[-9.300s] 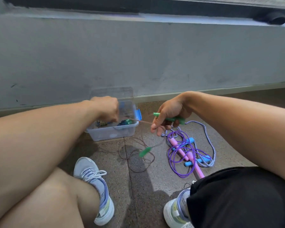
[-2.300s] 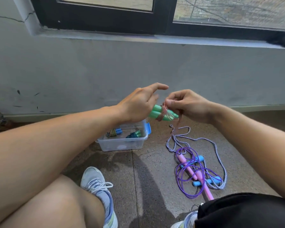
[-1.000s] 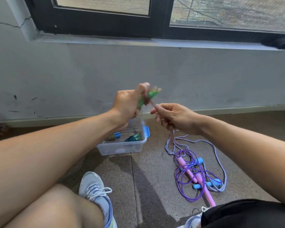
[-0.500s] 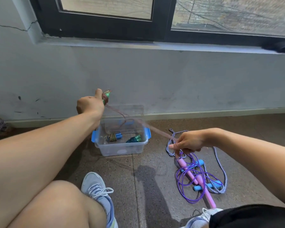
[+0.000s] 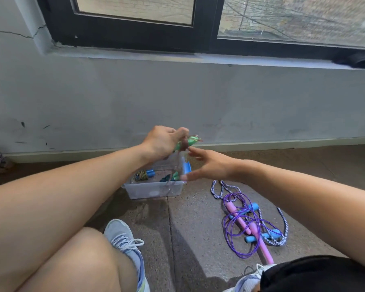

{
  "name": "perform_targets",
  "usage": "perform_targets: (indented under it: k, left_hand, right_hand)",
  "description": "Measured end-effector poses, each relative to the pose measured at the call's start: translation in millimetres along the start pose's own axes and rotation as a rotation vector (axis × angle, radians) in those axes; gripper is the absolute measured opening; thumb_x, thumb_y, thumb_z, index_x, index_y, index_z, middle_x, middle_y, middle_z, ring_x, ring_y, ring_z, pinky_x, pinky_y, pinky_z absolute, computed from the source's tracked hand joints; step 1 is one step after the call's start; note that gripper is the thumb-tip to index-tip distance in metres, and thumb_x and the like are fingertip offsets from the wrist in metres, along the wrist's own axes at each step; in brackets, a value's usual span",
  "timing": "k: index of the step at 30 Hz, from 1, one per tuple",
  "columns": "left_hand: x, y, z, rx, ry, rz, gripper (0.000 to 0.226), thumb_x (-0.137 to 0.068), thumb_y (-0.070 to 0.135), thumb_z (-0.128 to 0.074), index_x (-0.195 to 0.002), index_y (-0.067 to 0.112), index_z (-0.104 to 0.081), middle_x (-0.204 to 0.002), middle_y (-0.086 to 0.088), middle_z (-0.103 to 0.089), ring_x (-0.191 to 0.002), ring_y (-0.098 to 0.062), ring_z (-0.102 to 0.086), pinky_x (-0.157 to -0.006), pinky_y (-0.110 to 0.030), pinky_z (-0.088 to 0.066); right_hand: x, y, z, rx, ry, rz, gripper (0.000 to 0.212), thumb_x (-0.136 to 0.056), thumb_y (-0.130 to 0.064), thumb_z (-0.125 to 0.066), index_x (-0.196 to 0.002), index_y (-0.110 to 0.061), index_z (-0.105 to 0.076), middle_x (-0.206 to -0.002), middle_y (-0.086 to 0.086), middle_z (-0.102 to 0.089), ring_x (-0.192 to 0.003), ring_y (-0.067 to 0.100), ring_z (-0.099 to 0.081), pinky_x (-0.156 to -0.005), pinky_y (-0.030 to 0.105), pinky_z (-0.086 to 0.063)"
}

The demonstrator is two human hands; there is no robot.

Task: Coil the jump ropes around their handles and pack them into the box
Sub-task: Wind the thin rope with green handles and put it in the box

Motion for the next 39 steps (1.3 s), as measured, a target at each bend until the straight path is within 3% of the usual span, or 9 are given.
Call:
perform_targets:
  k: [3,6,8,10,16,24,31,35,39]
  left_hand:
    - [0.8,9.7,-12.0,0.182,-0.03,0.003,0.061,-0.084,0.054,-0.061,-0.081,-0.007,-0.066,-0.06,-0.011,-0.049,-0.05,-0.02,-0.04,-0.049,-0.029,-0.031]
    - [-0.7,14.0,3.3,0.159,0.18,0.037,0.051,-0.088,0.051,-0.061,-0.058,0.01,-0.059,-0.052,-0.003,-0.049,-0.05,-0.021,-0.041,-0.052,-0.029,-0.035]
    - [-0.1,6.2,23.4,0.064,0.355,0.106,0.051,-0.087,0.052,-0.059,-0.053,0.014,-0.056,-0.05,0.001,-0.047,-0.05,-0.019,-0.039,-0.049,-0.029,-0.032]
    - [1.2,-8.1,43.3,0.052,0.481,0.184,0.047,-0.086,0.051,-0.059,-0.055,0.015,-0.058,-0.052,0.002,-0.048,-0.05,-0.017,-0.038,-0.047,-0.029,-0.03]
    - [2.4,-52.9,92.4,0.022,0.666,0.333,0.041,-0.083,0.051,-0.059,-0.063,0.015,-0.061,-0.072,-0.005,-0.064,-0.06,-0.022,-0.049,-0.058,-0.031,-0.035]
    - [-1.1,-29.3,40.6,-0.671,0.102,-0.159,0.048,-0.091,0.07,-0.045,-0.075,0.027,-0.061,-0.076,0.006,-0.066,-0.073,-0.02,-0.06,-0.062,-0.031,-0.043]
    - [34.8,38.6,-5.5,-0.423,-0.117,-0.582,0.052,-0.104,0.049,-0.029,-0.062,0.025,-0.049,-0.048,0.014,-0.052,-0.049,-0.004,-0.048,-0.05,-0.027,-0.03]
    - [41.3,65.8,-6.9,-0.247,-0.032,-0.635,0.045,-0.098,0.062,-0.034,-0.1,0.024,-0.059,-0.052,0.001,-0.055,-0.048,-0.012,-0.048,-0.054,-0.031,-0.039]
    - [45.3,73.1,-7.5,-0.106,0.009,-0.609,0.05,-0.084,0.061,-0.064,-0.128,0.036,-0.06,-0.05,0.004,-0.064,-0.043,-0.003,-0.052,-0.056,-0.021,-0.046]
  right_hand:
    - [-14.7,-17.2,-10.0,-0.328,0.023,0.077,0.048,-0.079,-0.033,-0.082,-0.122,-0.02,-0.066,-0.127,-0.005,-0.067,-0.119,0.009,-0.06,-0.103,0.02,-0.044]
    - [-19.0,-23.1,-14.0,-0.714,-0.013,0.109,0.007,-0.093,-0.011,-0.066,-0.093,-0.011,-0.06,-0.075,0.005,-0.063,-0.077,0.023,-0.067,-0.082,0.028,-0.053]
    - [-14.2,-24.3,-17.6,-0.81,-0.076,0.055,0.017,-0.1,-0.019,-0.057,-0.085,-0.016,-0.05,-0.058,0.0,-0.037,-0.048,0.017,-0.044,-0.057,0.027,-0.052]
    - [-6.2,-22.5,-17.7,-0.693,-0.103,0.013,0.019,-0.103,-0.028,-0.052,-0.088,-0.018,-0.054,-0.056,-0.005,-0.025,-0.045,0.011,-0.024,-0.041,0.021,-0.036]
    - [15.1,-16.3,-27.5,-0.337,-0.234,-0.01,0.031,-0.102,-0.041,-0.051,-0.091,-0.017,-0.068,-0.054,-0.006,-0.034,-0.045,0.012,-0.025,-0.042,0.021,-0.022]
    - [32.0,-42.2,49.6,-0.102,0.268,0.236,0.036,-0.101,-0.043,-0.052,-0.088,-0.019,-0.074,-0.064,0.008,-0.039,-0.056,0.015,-0.034,-0.052,0.029,-0.028]
    - [33.1,-37.0,83.9,-0.175,0.51,0.315,0.029,-0.102,-0.036,-0.054,-0.09,-0.019,-0.074,-0.062,-0.001,-0.051,-0.053,0.007,-0.038,-0.053,0.02,-0.031]
    - [24.4,-14.6,86.7,-0.412,0.517,0.231,0.029,-0.101,-0.036,-0.057,-0.08,-0.022,-0.072,-0.063,-0.002,-0.052,-0.055,0.012,-0.037,-0.05,0.021,-0.031]
    - [14.4,8.1,63.7,-0.518,0.338,0.08,0.021,-0.096,-0.032,-0.064,-0.095,-0.013,-0.072,-0.073,0.005,-0.058,-0.061,0.02,-0.041,-0.051,0.026,-0.025]
Point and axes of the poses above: each hand's wrist, its own x-axis away from the middle knuckle, its own z-axis out of the back of the hand, y = z × x, the point moved 7 cm from there along -x, towards the middle knuckle
